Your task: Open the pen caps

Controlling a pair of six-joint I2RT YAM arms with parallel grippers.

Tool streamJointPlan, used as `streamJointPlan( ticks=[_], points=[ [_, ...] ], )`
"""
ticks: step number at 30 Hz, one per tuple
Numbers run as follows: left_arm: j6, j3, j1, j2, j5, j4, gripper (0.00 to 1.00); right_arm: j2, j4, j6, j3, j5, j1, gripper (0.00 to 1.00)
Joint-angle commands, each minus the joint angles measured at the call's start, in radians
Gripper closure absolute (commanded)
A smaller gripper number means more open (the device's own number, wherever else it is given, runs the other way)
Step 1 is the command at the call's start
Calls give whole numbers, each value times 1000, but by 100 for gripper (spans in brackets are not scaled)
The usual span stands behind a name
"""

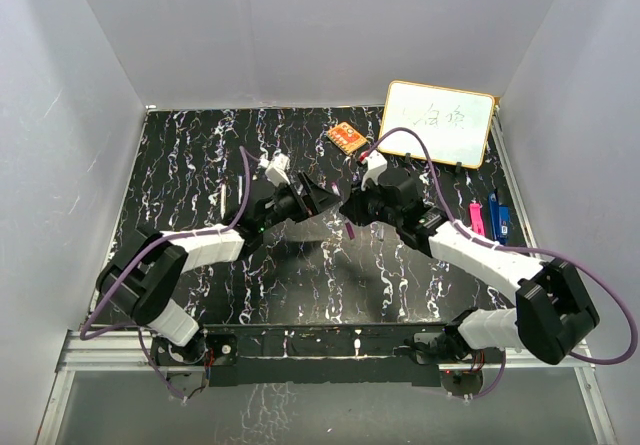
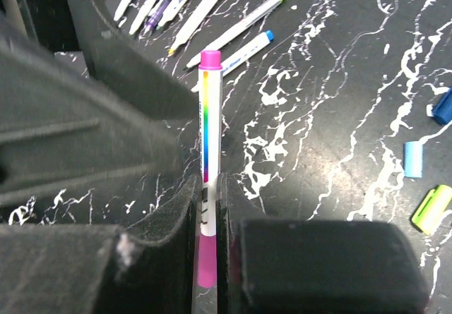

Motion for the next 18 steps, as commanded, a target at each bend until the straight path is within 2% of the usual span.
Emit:
streamJointPlan(
  ticks=[1, 11, 18],
  points=[
    [-48, -31, 5, -80, -126, 124, 17, -49, 62, -2, -12, -53, 19, 100],
    [-81, -33, 5, -58, -114, 170, 17, -61, 86, -3, -20, -82, 20, 100],
    [-117, -35, -2, -3, -90, 231, 23, -65, 102, 0, -23, -76, 20, 100]
  ],
)
